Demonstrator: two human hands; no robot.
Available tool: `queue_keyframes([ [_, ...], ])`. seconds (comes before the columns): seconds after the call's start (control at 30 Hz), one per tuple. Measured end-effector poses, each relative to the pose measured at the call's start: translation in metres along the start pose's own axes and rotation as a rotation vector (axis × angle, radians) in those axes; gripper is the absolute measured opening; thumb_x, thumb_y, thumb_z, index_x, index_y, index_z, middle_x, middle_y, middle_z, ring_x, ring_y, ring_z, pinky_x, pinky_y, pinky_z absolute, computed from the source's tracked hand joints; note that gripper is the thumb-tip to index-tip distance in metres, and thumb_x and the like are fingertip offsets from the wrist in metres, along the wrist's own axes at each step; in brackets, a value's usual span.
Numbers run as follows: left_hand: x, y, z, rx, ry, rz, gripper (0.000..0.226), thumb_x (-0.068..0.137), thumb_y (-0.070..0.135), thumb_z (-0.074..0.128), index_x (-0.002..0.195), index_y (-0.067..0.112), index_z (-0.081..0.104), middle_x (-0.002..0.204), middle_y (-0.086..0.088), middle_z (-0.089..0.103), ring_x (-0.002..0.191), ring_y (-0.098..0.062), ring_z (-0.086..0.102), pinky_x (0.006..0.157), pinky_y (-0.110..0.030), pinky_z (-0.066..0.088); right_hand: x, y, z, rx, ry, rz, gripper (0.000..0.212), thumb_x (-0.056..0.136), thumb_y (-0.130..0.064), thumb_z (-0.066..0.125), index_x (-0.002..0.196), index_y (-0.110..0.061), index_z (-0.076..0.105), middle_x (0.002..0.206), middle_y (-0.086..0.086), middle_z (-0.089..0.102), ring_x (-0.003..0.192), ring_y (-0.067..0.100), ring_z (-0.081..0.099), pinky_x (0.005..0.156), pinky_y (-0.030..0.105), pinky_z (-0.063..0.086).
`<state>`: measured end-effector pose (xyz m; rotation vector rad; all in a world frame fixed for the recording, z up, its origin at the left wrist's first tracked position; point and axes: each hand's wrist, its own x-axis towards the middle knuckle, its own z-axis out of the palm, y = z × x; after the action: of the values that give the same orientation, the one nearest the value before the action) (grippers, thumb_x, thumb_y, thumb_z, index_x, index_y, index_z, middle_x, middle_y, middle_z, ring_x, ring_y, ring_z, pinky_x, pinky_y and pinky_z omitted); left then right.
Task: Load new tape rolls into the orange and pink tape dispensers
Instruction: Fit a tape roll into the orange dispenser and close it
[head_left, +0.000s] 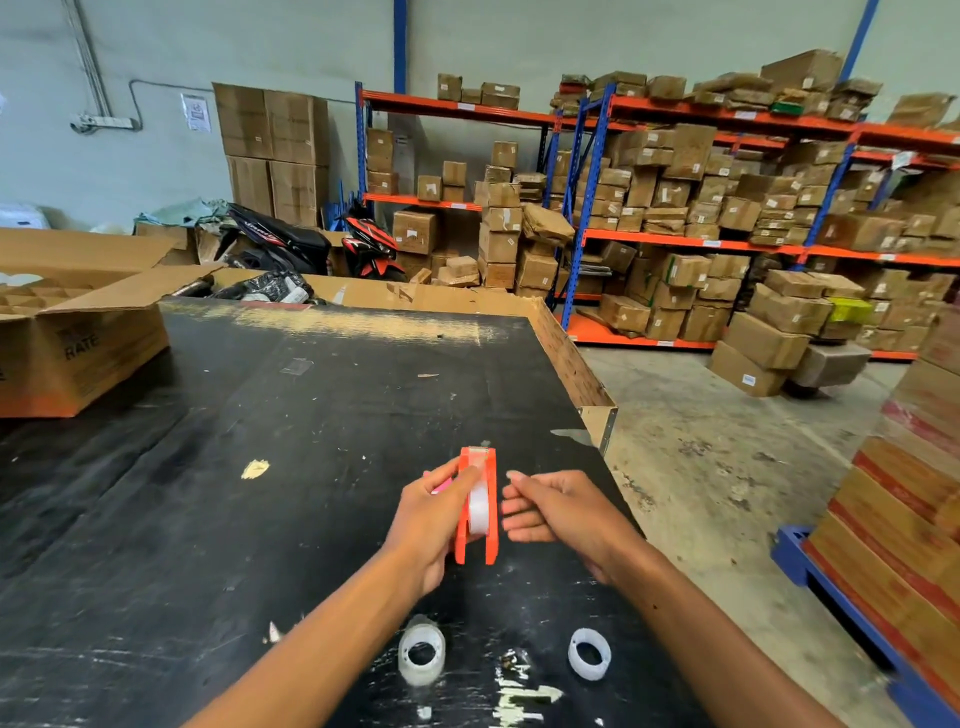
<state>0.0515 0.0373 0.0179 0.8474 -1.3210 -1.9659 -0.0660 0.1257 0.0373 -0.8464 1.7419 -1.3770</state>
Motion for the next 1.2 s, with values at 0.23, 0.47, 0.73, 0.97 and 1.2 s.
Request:
queue_keyframes([
  [0.23, 0.038, -0.027, 0.040, 0.102, 0.041, -0.088, 0.035, 0.095, 0.032, 0.053, 0.112, 0.003, 0.062, 0.099, -0.016, 0.071, 0.089, -0.028, 0.070, 0.080, -0.037, 0.056, 0.009, 0.018, -0.017, 0.016, 0.030, 0.040, 0.038, 0.097, -0.029, 0.047, 0.098, 0.002, 0.070, 0.091, 0.017, 0.075, 0.069, 0.015, 0.073, 0.063, 0.024, 0.061],
  [0.47, 0.058, -0.044, 0.053, 0.196, 0.020, -0.209, 0.035, 0.097, 0.028, 0.045, 0.097, 0.004, 0.070, 0.082, -0.010, 0.072, 0.057, -0.013, 0.071, 0.046, -0.020, 0.053, 0.037, 0.033, -0.031, 0.008, 0.099, 0.104, 0.033, 0.096, -0.027, 0.048, 0.087, -0.005, 0.071, 0.079, 0.010, 0.073, 0.062, 0.014, 0.071, 0.055, 0.023, 0.058],
  [0.73, 0.066, -0.048, 0.058, 0.312, 0.121, -0.198, 0.044, 0.096, 0.040, 0.045, 0.116, 0.005, 0.064, 0.112, -0.013, 0.071, 0.102, -0.024, 0.065, 0.072, -0.026, 0.048, 0.056, 0.039, -0.030, -0.005, 0.095, 0.073, 0.029, 0.097, -0.024, 0.048, 0.081, -0.014, 0.070, 0.075, 0.002, 0.072, 0.064, 0.008, 0.070, 0.055, 0.018, 0.056],
  [0.97, 0.071, -0.045, 0.051, 0.323, 0.102, -0.202, 0.049, 0.094, 0.045, 0.046, 0.114, 0.005, 0.064, 0.109, -0.015, 0.072, 0.103, -0.026, 0.067, 0.077, -0.028, 0.049, 0.059, 0.043, -0.029, 0.010, 0.055, 0.054, 0.028, 0.097, -0.026, 0.047, 0.078, -0.018, 0.067, 0.078, 0.001, 0.071, 0.068, 0.008, 0.070, 0.055, 0.015, 0.054],
  [1.2, 0.069, -0.045, 0.044, 0.302, 0.042, -0.189, 0.044, 0.097, 0.042, 0.044, 0.112, 0.007, 0.067, 0.109, -0.014, 0.074, 0.103, -0.024, 0.069, 0.079, -0.025, 0.051, 0.060, 0.050, -0.029, -0.038, 0.051, 0.046, 0.030, 0.096, -0.026, 0.048, 0.093, -0.009, 0.071, 0.093, 0.010, 0.076, 0.082, 0.016, 0.074, 0.067, 0.022, 0.058],
])
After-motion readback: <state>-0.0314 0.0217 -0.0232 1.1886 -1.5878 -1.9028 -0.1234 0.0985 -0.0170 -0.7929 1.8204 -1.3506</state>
